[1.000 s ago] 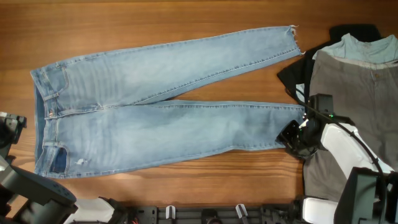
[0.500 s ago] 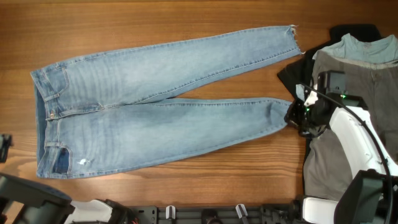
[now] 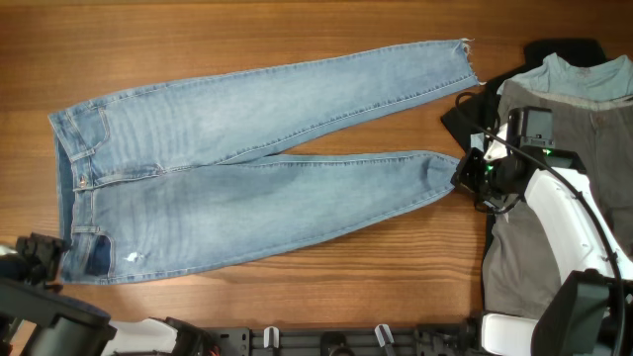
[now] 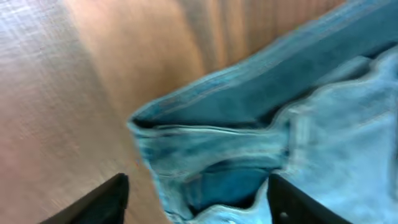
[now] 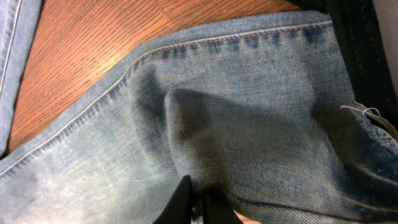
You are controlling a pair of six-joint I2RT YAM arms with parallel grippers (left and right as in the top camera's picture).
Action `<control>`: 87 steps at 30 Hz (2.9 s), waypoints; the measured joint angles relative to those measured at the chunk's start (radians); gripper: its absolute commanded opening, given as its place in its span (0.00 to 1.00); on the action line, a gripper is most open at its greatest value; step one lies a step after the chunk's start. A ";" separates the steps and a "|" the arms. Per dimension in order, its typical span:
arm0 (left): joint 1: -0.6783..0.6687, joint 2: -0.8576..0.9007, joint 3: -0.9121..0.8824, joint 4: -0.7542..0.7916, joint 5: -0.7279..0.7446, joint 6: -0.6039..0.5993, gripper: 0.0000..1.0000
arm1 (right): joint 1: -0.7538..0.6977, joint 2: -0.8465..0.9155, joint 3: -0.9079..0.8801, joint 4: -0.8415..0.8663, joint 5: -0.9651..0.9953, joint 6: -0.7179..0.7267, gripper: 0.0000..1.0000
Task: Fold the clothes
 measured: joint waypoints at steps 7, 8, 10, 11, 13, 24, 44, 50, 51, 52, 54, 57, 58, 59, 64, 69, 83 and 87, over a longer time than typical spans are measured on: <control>0.000 0.002 -0.123 0.142 -0.095 -0.056 0.56 | 0.000 0.000 0.000 0.002 0.000 0.008 0.05; 0.000 0.002 -0.137 0.158 -0.098 -0.060 0.53 | 0.000 0.000 0.000 0.003 0.000 0.008 0.04; 0.000 0.002 -0.156 0.201 -0.098 -0.067 0.42 | 0.000 0.000 0.000 0.004 0.000 0.008 0.04; 0.000 0.002 -0.157 0.218 -0.098 -0.074 0.34 | 0.000 0.000 0.000 0.004 0.000 0.008 0.04; 0.000 0.002 -0.158 0.250 -0.097 -0.084 0.18 | 0.000 0.000 0.000 0.006 0.000 0.008 0.04; 0.000 0.002 -0.138 0.171 -0.063 -0.103 0.04 | 0.000 -0.048 0.065 -0.105 0.036 0.002 0.04; -0.036 -0.307 0.465 -0.359 -0.085 -0.140 0.04 | 0.016 -0.155 0.617 -0.428 0.048 -0.034 0.04; -0.081 -0.239 0.464 -0.353 -0.100 -0.145 0.04 | 0.081 0.096 0.621 -0.230 0.039 -0.051 0.04; -0.081 -0.232 0.464 -0.357 -0.114 -0.147 0.04 | 0.096 0.148 0.621 -0.203 0.039 -0.063 0.04; -0.081 -0.226 0.463 -0.360 -0.127 -0.148 0.04 | 0.111 0.198 0.621 -0.183 0.039 -0.076 0.04; -0.081 -0.213 0.460 -0.353 -0.157 -0.154 0.04 | 0.143 0.290 0.621 -0.148 0.045 -0.103 0.04; -0.080 -0.196 0.429 -0.337 -0.183 -0.155 0.04 | 0.175 0.366 0.621 -0.093 0.059 -0.130 0.04; -0.080 -0.189 0.413 -0.329 -0.193 -0.156 0.04 | 0.180 0.374 0.621 -0.084 0.063 -0.135 0.04; -0.080 -0.182 0.397 -0.322 -0.208 -0.158 0.04 | 0.184 0.379 0.621 -0.079 0.065 -0.140 0.05; -0.080 -0.140 0.275 -0.198 -0.263 -0.174 0.04 | 0.197 0.381 0.621 -0.062 0.064 -0.148 0.05; -0.080 -0.098 0.217 -0.092 -0.236 -0.180 0.04 | 0.212 0.381 0.621 -0.029 0.065 -0.148 0.06; -0.119 -0.089 0.216 0.034 -0.199 -0.181 0.08 | 0.238 0.450 0.623 0.216 0.056 -0.019 0.99; -0.155 -0.089 0.216 0.068 -0.215 -0.185 0.19 | 0.255 0.577 0.632 0.444 0.022 -0.015 1.00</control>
